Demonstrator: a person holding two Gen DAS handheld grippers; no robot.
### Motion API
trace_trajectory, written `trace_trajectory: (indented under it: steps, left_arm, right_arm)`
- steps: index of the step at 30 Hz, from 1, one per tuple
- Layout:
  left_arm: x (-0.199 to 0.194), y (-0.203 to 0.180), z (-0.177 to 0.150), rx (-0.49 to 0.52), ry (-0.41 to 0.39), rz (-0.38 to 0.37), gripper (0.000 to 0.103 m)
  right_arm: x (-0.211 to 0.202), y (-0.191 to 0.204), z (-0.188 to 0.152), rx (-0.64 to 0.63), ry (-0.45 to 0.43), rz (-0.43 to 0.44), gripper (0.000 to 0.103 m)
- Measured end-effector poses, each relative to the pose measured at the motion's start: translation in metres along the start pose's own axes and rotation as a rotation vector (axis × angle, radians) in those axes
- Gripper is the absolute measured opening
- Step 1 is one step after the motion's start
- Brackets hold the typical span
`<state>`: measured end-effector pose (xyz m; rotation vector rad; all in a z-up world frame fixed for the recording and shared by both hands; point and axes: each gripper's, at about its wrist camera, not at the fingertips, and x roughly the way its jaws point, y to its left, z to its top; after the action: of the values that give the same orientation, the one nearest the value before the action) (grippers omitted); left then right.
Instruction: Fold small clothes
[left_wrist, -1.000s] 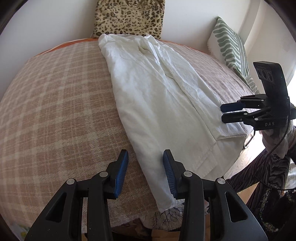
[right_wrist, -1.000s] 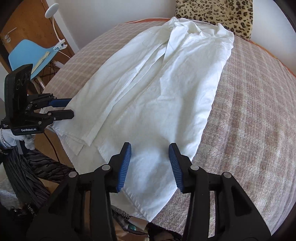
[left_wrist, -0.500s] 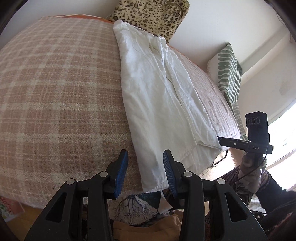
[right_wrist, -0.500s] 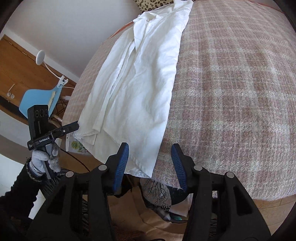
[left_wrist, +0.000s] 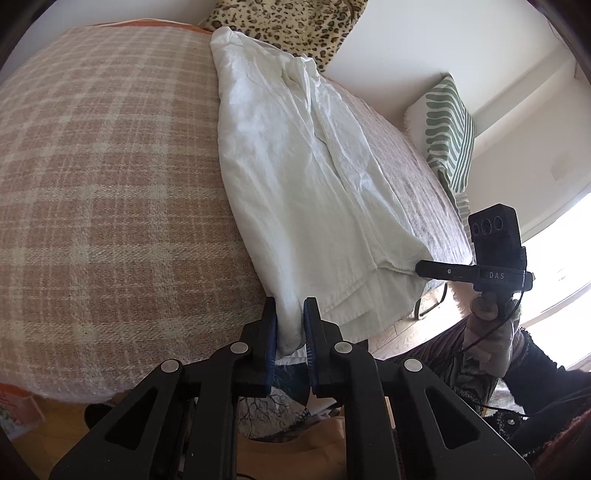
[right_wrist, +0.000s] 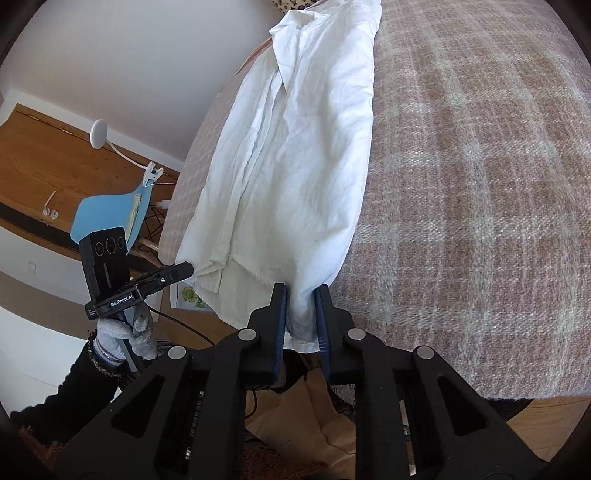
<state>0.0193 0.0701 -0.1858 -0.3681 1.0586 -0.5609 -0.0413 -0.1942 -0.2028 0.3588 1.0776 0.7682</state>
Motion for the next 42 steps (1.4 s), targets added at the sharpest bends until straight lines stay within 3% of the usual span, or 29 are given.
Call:
trace_trajectory:
  steps: [13, 22, 30, 42]
  left_arm:
    - [-0.018, -0.022, 0.026, -0.012, -0.116, -0.127, 0.006]
    - [-0.021, -0.023, 0.065, -0.014, -0.188, -0.138, 0.006]
    - [-0.01, -0.021, 0.112, -0.02, -0.238, -0.102, 0.006]
    - [0.035, 0.017, 0.164, -0.079, -0.226, -0.001, 0.006]
  right_arm:
    - [-0.016, 0.018, 0.019, 0.034, -0.081, 0.134, 0.007]
    - [-0.026, 0.023, 0.056, 0.028, -0.124, 0.148, 0.007]
    - [-0.024, 0.007, 0.102, 0.069, -0.14, 0.111, 0.007]
    - [0.002, -0.033, 0.16, 0.168, -0.145, 0.049, 0.007]
